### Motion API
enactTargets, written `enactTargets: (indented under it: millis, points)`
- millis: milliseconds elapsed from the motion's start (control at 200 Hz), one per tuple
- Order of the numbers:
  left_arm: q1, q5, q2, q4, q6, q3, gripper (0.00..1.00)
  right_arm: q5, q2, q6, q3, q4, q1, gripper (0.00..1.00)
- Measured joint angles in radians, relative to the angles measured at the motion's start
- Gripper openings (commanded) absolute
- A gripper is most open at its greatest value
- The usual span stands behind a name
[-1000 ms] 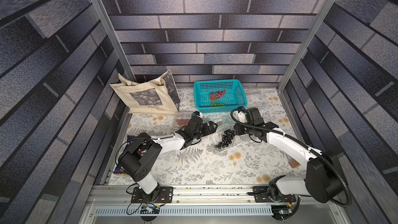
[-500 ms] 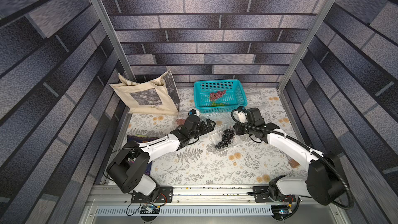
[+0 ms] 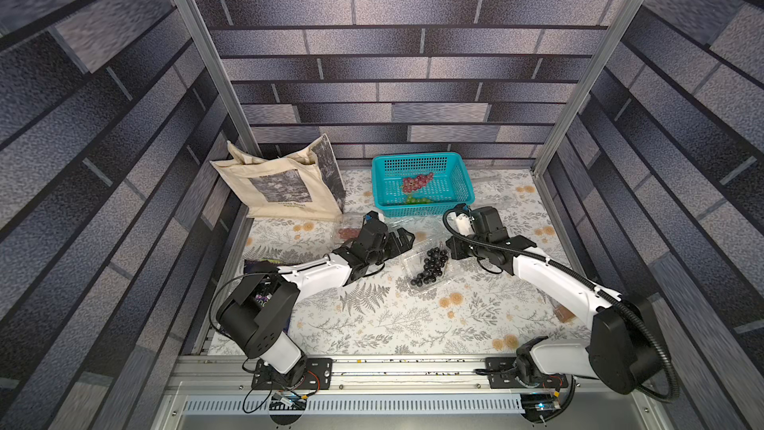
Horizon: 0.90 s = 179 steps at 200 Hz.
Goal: Pack grapes into containers
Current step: Close the packing box at the center of the board.
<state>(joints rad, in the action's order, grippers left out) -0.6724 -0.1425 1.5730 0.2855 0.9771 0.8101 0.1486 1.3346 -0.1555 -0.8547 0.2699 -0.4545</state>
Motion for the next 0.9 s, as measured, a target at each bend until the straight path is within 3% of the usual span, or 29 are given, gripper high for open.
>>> enactTargets:
  millis: [616, 897]
  points:
    - [0.038, 0.000, 0.038, 0.104, -0.004, 0.021, 1.00, 0.022, 0.077, 0.038, -0.051, -0.031, -0.010, 0.00]
    - [0.039, 0.000, -0.008, 0.101, -0.005, 0.004, 1.00, -0.004, 0.156, 0.072, -0.102, -0.004, -0.070, 0.00]
